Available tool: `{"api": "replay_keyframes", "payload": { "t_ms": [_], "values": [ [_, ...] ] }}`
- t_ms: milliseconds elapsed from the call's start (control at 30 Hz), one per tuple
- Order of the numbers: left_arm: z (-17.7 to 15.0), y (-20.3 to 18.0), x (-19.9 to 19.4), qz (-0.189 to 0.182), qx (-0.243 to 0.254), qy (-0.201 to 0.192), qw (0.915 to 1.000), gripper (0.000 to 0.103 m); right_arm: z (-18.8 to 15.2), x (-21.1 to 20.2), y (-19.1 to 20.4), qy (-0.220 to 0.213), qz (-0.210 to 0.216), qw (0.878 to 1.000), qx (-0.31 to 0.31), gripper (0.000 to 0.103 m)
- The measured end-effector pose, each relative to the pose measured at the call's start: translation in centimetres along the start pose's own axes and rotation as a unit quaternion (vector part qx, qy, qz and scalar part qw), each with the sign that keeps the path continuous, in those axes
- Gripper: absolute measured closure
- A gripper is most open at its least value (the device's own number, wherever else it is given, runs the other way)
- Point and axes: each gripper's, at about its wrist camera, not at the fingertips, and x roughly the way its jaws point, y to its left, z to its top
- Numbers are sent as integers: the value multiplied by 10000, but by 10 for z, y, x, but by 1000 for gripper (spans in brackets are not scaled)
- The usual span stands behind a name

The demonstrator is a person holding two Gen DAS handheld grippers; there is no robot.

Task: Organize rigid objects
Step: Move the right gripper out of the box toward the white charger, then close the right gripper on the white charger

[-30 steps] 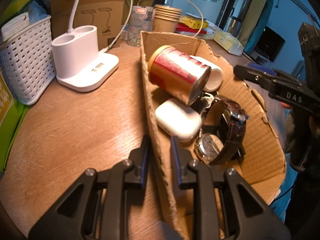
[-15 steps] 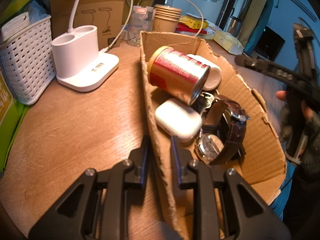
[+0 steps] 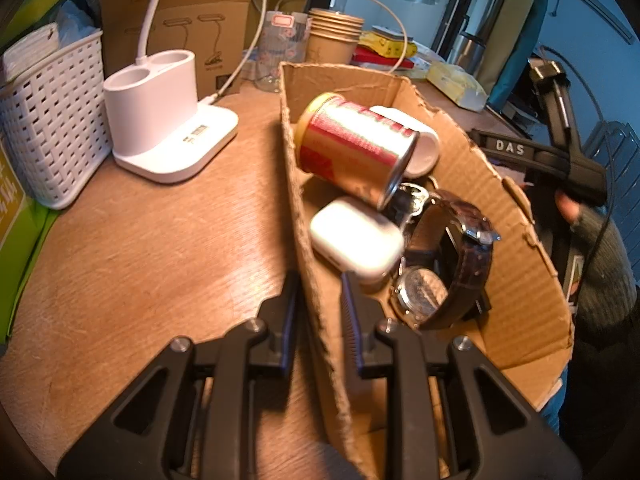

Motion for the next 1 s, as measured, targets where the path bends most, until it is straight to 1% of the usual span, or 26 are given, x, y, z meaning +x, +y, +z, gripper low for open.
{"api": "replay_keyframes", "payload": {
  "t_ms": [67,233,300,400,467,533,633,733,800,867,933,1000],
  "values": [
    [0,0,0,4,8,-2,10000,80,0,2,-1,33,39,10000,52,22],
    [0,0,0,2,3,-1,10000,80,-2,-3,1,-3,-247,9997,-81,22],
    [0,0,0,2,4,0,10000,80,-3,-6,0,-19,-428,9990,-123,22],
    [0,0,0,2,3,-1,10000,80,-5,-8,-3,-29,-817,9964,-234,22],
    [0,0,0,2,5,-1,10000,80,-8,-6,-6,-14,-953,9951,-262,22],
    [0,0,0,3,4,0,10000,80,-8,-3,-8,46,-945,9953,-220,22],
    [0,0,0,0,3,0,10000,80,-6,-2,-6,-14,-994,9946,-302,22],
    [0,0,0,0,2,0,10000,80,-5,5,-1,93,-1055,9936,-380,23],
    [0,0,0,1,5,1,10000,80,-5,6,1,97,-1156,9924,-404,33],
    [0,0,0,1,3,1,10000,80,-5,7,0,125,-1163,9923,-399,45],
    [0,0,0,1,2,2,10000,80,-5,7,0,130,-1169,9923,-389,54],
    [0,0,0,1,5,2,10000,80,-5,7,0,122,-1210,9918,-386,54]
  ]
}}
